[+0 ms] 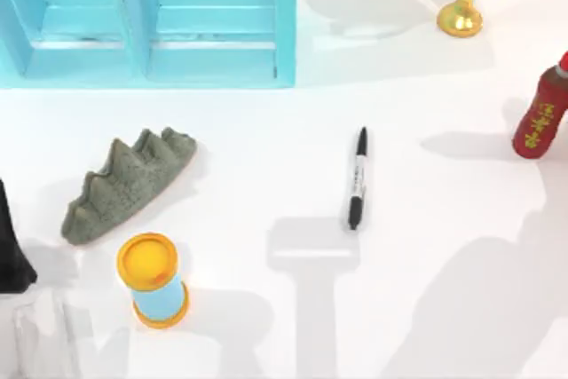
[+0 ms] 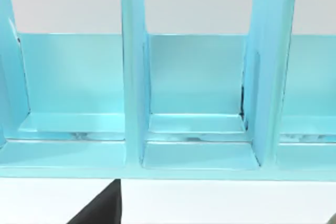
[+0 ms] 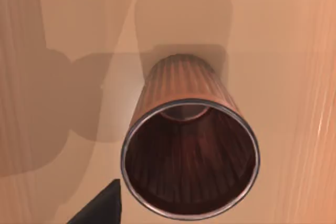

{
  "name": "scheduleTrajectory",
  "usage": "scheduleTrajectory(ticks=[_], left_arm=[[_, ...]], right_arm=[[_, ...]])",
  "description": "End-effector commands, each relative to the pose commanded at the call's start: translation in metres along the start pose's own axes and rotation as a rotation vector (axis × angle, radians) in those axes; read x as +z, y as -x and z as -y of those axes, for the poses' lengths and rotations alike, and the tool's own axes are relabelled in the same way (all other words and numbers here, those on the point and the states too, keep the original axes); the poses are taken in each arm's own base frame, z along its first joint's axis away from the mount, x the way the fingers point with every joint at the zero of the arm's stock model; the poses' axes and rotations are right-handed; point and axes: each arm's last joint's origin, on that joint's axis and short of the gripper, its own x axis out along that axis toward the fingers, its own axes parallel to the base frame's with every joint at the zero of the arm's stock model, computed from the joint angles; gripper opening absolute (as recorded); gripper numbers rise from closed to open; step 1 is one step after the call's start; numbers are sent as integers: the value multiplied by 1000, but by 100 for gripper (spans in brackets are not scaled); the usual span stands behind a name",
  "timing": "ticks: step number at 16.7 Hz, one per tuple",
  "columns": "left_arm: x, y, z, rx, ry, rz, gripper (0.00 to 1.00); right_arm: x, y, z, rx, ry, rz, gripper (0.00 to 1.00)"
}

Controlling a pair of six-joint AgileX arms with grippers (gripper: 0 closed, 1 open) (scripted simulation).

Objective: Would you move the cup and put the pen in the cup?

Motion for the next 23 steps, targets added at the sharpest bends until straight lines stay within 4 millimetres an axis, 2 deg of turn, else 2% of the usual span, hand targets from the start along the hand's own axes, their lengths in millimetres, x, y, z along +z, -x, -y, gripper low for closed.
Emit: scheduleTrajectory(ticks=[3, 5, 9, 22, 23], left_arm=[[0, 0, 0, 0, 0, 0, 100], [0, 0, 0, 0, 0, 0, 100], [0, 0, 0, 0, 0, 0, 100], [0, 0, 0, 0, 0, 0, 100], [0, 0, 0, 0, 0, 0, 100]], right_arm=[[-1, -37, 0, -4, 0, 7, 100], [-3, -52, -1, 0, 0, -1, 100], [-4, -55, -1, 1, 0, -2, 100], [-4, -55, -1, 1, 0, -2, 2], [-4, -55, -1, 1, 0, -2, 0]])
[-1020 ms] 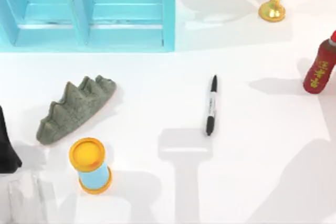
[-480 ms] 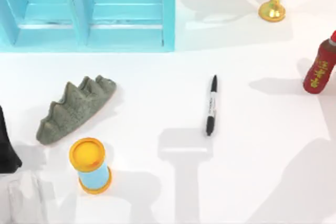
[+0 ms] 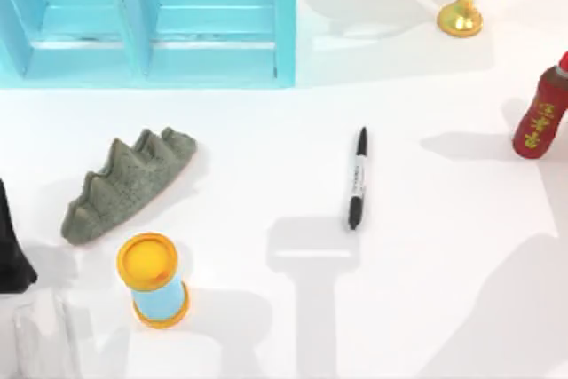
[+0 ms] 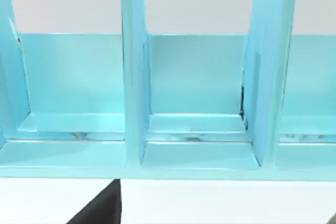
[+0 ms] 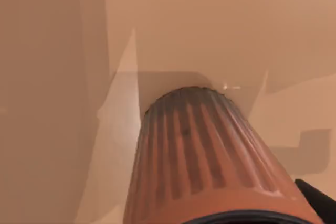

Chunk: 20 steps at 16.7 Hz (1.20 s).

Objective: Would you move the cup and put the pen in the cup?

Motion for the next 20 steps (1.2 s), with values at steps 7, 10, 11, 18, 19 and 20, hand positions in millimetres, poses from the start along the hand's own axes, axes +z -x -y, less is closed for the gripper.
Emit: scheduleTrajectory(ticks=[7, 10, 11, 18, 19, 20], left_arm=[[0, 0, 0, 0, 0, 0, 100], [0, 0, 0, 0, 0, 0, 100], [0, 0, 0, 0, 0, 0, 100], [0, 0, 0, 0, 0, 0, 100], [0, 0, 0, 0, 0, 0, 100], [0, 0, 0, 0, 0, 0, 100]], right_arm=[[0, 0, 0, 0, 0, 0, 0], [3, 6, -4, -2, 1, 5, 0], [7, 13, -11, -4, 3, 9, 0], [14, 109, -113, 7, 2, -31, 0], [10, 123, -127, 4, 0, -25, 0], [6, 135, -138, 2, 0, -16, 0]])
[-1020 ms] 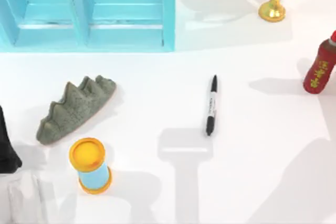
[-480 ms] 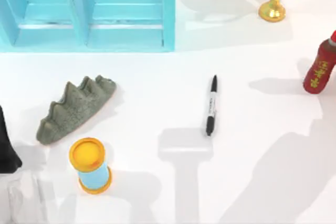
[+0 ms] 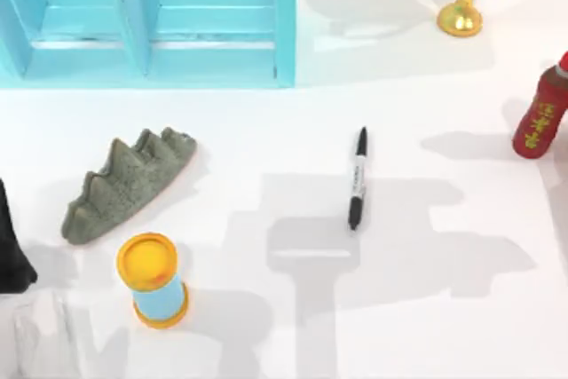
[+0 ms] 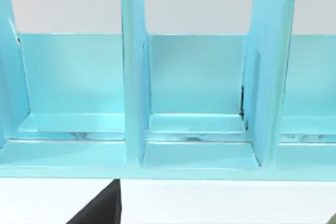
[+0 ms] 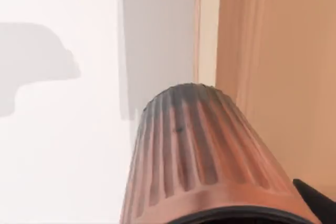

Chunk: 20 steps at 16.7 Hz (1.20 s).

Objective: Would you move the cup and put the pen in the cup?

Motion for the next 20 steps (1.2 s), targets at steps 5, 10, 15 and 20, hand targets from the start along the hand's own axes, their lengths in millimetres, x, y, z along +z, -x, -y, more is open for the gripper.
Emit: scheduleTrajectory(ticks=[5, 10, 15, 20], left_arm=[[0, 0, 0, 0, 0, 0, 100], [0, 0, 0, 0, 0, 0, 100], [0, 0, 0, 0, 0, 0, 100], [0, 0, 0, 0, 0, 0, 100]], right_arm=[[-7, 15, -12, -3, 0, 18, 0], [4, 2, -34, -7, -4, 5, 0], [13, -39, -128, -34, 4, -14, 0], [-1, -72, -198, -56, 0, 0, 0]])
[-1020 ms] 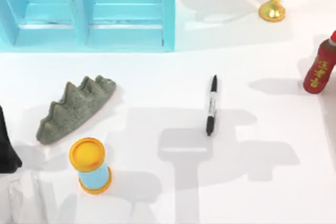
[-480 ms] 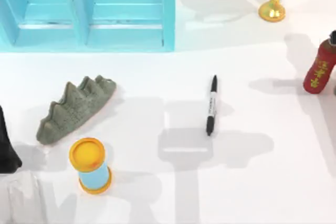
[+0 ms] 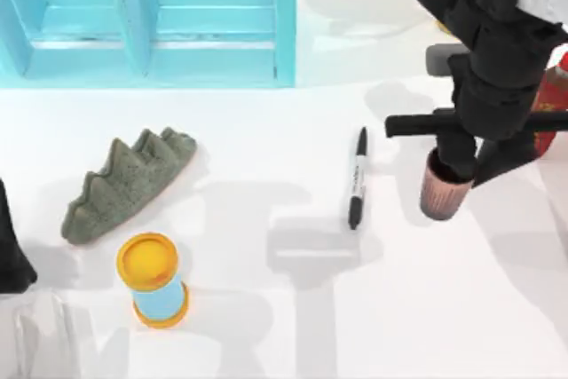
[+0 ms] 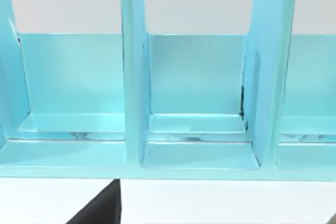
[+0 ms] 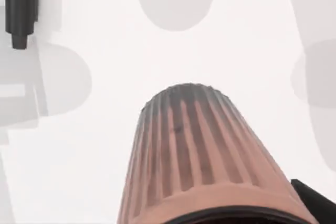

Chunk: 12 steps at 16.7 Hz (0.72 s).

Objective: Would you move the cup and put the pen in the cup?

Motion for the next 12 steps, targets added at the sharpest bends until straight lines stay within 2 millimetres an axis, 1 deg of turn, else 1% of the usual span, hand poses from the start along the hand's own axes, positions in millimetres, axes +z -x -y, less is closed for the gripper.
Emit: scheduleTrajectory(ticks=[1, 6, 8, 12], left_arm=[[0, 0, 0, 0, 0, 0, 100], [0, 0, 0, 0, 0, 0, 100], [0, 0, 0, 0, 0, 0, 100], [0, 0, 0, 0, 0, 0, 100]], right_arm=[[-1, -1, -3, 0, 0, 3, 0], [-1, -2, -2, 3, -6, 1, 0], [0, -12, -4, 3, -8, 1, 0], [0, -43, -9, 1, -1, 5, 0]])
